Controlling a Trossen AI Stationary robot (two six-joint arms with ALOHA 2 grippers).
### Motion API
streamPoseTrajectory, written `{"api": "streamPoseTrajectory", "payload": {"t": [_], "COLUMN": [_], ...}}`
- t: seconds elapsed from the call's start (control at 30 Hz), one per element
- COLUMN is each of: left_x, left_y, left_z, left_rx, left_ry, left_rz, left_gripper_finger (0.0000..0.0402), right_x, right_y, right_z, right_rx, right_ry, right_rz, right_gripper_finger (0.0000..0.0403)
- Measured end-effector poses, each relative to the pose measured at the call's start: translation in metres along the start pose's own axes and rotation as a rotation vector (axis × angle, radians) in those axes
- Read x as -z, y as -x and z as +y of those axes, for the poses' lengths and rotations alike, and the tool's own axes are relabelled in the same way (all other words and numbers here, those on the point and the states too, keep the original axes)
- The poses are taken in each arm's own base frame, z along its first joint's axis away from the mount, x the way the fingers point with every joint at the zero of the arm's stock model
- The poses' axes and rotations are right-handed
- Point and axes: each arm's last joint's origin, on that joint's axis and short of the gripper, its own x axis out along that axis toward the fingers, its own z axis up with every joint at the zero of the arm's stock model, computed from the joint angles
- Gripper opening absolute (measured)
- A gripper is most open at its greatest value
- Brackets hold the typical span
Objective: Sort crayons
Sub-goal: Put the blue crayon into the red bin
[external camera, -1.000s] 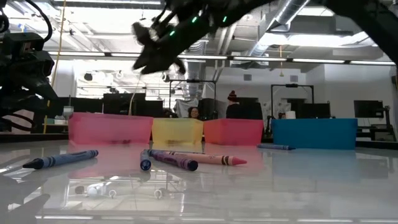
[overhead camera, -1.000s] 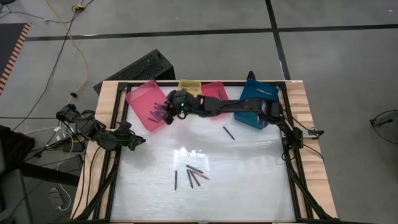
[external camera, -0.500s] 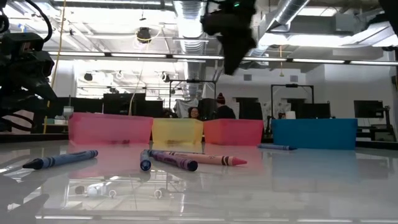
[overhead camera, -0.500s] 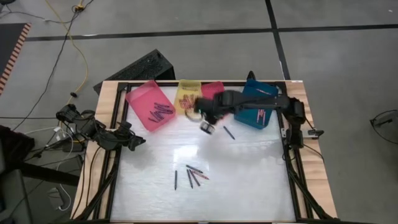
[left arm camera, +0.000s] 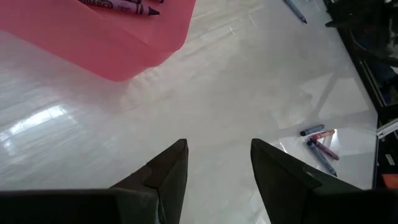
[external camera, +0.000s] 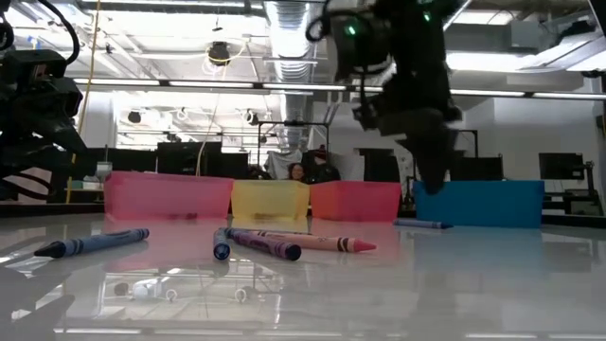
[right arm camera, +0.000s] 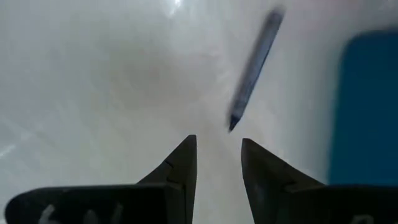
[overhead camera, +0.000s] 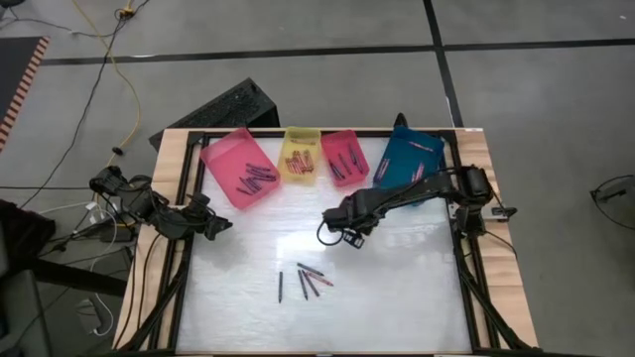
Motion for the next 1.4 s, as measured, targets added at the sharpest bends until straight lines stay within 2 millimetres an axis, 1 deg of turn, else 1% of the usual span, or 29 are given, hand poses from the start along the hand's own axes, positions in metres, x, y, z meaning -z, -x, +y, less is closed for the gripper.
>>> {"api": "streamPoseTrajectory", "payload": {"t": [0.07, 0.13, 0.33, 0.5, 0.63, 0.83, 0.93, 1.13, 1.4], "left_x": [0.000, 0.000, 0.000, 0.000, 0.000, 0.000, 0.000, 0.000, 0.000], "left_y": [0.000, 0.000, 0.000, 0.000, 0.000, 0.000, 0.000, 0.000, 0.000], "left_z": [0.000, 0.000, 0.000, 0.000, 0.000, 0.000, 0.000, 0.000, 0.000], "left_rx": [0.000, 0.000, 0.000, 0.001, 0.002, 0.002, 0.002, 0.002, 0.002], "left_ry": [0.000, 0.000, 0.000, 0.000, 0.000, 0.000, 0.000, 0.000, 0.000], "left_rz": [0.000, 0.000, 0.000, 0.006, 0.009, 0.009, 0.009, 0.010, 0.011], "left_gripper_finger": [0.0165, 0.0165, 0.0165, 0.0165, 0.0165, 0.0165, 0.0165, 0.0165, 0.0165], "right_x": [0.004, 0.006, 0.012, 0.015, 0.024, 0.034, 0.035, 0.034, 0.034], "right_y": [-0.008, -0.012, -0.014, -0.017, -0.027, -0.047, -0.054, -0.059, -0.060], "right_z": [-0.006, -0.015, -0.047, -0.059, -0.058, -0.053, -0.053, -0.052, -0.053], "right_rx": [-0.043, -0.069, -0.112, -0.281, -0.323, -0.295, -0.278, -0.290, -0.246], "right_ry": [-0.018, -0.047, -0.115, -0.110, -0.101, -0.086, -0.112, -0.126, -0.133], "right_rz": [0.025, 0.027, -0.050, -0.131, -0.150, -0.177, -0.214, -0.256, -0.275], "right_gripper_finger": [0.0118, 0.0118, 0.0118, 0.0118, 0.0118, 0.0118, 0.0118, 0.0118, 0.0118]}}
